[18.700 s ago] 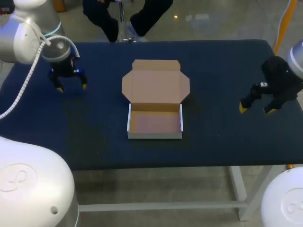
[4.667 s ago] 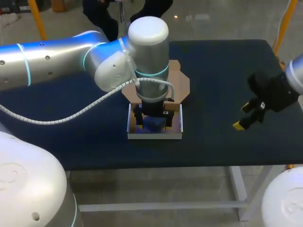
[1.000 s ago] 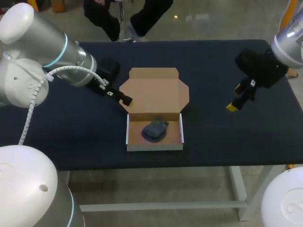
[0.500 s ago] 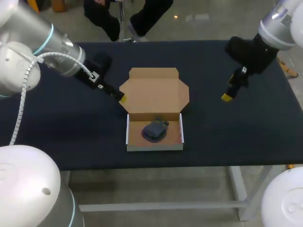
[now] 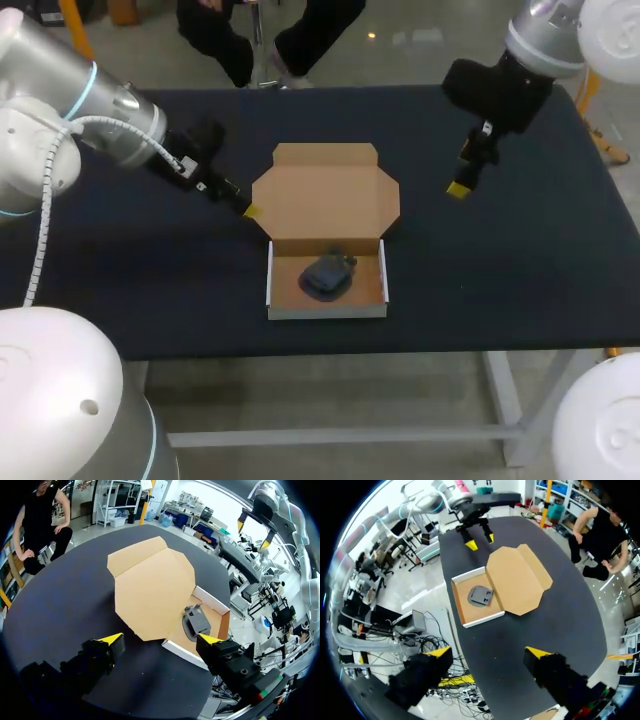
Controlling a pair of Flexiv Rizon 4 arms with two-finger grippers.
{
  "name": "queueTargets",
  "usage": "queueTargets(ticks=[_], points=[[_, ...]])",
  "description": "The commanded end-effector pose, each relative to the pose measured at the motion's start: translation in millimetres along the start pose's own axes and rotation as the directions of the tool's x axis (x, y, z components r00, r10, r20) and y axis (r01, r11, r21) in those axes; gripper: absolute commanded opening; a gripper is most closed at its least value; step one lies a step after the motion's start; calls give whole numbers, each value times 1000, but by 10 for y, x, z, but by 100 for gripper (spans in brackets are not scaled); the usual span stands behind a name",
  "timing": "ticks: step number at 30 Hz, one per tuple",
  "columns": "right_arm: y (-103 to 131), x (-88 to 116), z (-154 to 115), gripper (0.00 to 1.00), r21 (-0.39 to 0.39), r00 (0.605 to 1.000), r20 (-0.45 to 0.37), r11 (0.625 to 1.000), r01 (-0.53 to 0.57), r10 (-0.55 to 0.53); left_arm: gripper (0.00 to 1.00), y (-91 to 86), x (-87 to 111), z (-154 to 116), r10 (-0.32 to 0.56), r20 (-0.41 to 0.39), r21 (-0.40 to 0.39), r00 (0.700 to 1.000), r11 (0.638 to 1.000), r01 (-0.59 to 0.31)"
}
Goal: Assemble the packaging by folding the flat box into shape, placing the metal phone stand inside, and closing the box properly
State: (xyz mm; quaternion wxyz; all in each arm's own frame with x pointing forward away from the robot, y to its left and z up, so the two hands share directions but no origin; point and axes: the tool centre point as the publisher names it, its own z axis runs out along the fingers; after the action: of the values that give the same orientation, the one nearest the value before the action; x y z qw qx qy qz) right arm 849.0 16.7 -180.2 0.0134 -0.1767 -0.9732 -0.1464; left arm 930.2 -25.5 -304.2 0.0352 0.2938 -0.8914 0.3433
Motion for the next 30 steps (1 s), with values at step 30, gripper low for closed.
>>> queueTargets(ticks=[30], points=[[435,-213,44,100,110,995,-46,990,89,-84,91,-215,-362,552,57,-268,141,962,990,-19]])
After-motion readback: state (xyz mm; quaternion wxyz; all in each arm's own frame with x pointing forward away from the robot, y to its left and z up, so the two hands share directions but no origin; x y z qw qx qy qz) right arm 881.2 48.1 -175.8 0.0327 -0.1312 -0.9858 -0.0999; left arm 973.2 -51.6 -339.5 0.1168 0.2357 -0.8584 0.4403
